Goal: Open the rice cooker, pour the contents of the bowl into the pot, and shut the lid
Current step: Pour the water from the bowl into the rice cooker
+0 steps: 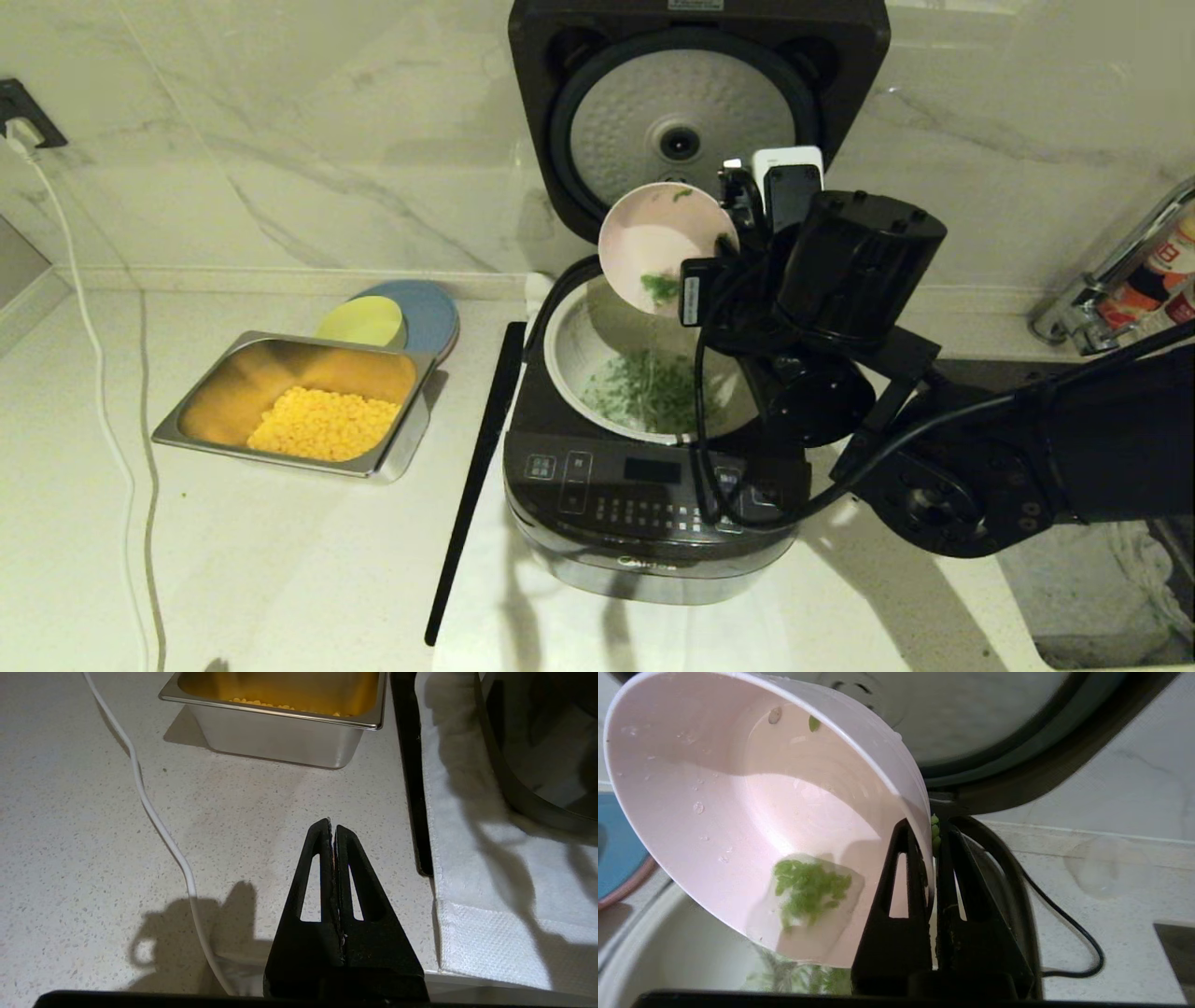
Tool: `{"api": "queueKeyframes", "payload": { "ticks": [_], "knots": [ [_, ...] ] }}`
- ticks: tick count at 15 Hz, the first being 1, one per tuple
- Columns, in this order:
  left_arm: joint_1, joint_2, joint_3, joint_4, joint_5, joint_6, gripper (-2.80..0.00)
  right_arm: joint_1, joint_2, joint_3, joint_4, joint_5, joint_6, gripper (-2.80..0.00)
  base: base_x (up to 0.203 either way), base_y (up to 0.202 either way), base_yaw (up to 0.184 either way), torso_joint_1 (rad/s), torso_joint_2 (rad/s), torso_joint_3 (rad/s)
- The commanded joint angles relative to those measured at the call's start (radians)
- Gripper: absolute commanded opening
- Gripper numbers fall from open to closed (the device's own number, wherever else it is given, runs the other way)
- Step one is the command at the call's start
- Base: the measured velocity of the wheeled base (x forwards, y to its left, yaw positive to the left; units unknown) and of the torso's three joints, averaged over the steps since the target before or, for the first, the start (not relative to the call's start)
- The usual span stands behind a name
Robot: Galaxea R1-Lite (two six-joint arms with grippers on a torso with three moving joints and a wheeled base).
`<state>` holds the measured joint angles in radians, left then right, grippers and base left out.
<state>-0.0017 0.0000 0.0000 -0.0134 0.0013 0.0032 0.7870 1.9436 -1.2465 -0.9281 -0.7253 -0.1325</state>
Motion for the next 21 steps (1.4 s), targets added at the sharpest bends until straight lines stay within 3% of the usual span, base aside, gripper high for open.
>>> {"api": "queueKeyframes", "payload": {
  "ticks": [1, 5, 8, 10, 13, 16, 18, 21],
  "knots": [
    [0.000, 0.000, 0.009, 0.000, 0.000, 0.000, -2.80, 0.005, 0.011, 0.006, -0.015, -0.005, -0.003, -2.80, 0.000, 0.000, 0.000, 0.000, 0.00, 0.000],
    [0.000, 0.000, 0.009, 0.000, 0.000, 0.000, -2.80, 0.003, 0.014, -0.019, -0.004, -0.006, -0.004, -2.80, 0.000, 0.000, 0.000, 0.000, 0.00, 0.000],
    [0.000, 0.000, 0.009, 0.000, 0.000, 0.000, -2.80, 0.005, -0.048, -0.025, 0.139, -0.031, 0.029, -2.80, 0.000, 0.000, 0.000, 0.000, 0.00, 0.000],
    [0.000, 0.000, 0.009, 0.000, 0.000, 0.000, -2.80, 0.013, -0.100, -0.064, 0.358, -0.029, 0.106, -2.80, 0.000, 0.000, 0.000, 0.000, 0.00, 0.000],
    [0.000, 0.000, 0.009, 0.000, 0.000, 0.000, -2.80, 0.013, -0.180, -0.234, 0.805, 0.017, 0.317, -2.80, 0.000, 0.000, 0.000, 0.000, 0.00, 0.000],
    [0.000, 0.000, 0.009, 0.000, 0.000, 0.000, -2.80, -0.019, -0.283, -0.363, 1.232, 0.196, 0.524, -2.80, 0.000, 0.000, 0.000, 0.000, 0.00, 0.000],
    [0.000, 0.000, 0.009, 0.000, 0.000, 0.000, -2.80, -0.071, -0.349, -0.389, 1.386, 0.292, 0.604, -2.80, 0.000, 0.000, 0.000, 0.000, 0.00, 0.000],
    [0.000, 0.000, 0.009, 0.000, 0.000, 0.000, -2.80, -0.144, -0.437, -0.364, 1.485, 0.367, 0.614, -2.80, 0.000, 0.000, 0.000, 0.000, 0.00, 0.000]
  ]
}}
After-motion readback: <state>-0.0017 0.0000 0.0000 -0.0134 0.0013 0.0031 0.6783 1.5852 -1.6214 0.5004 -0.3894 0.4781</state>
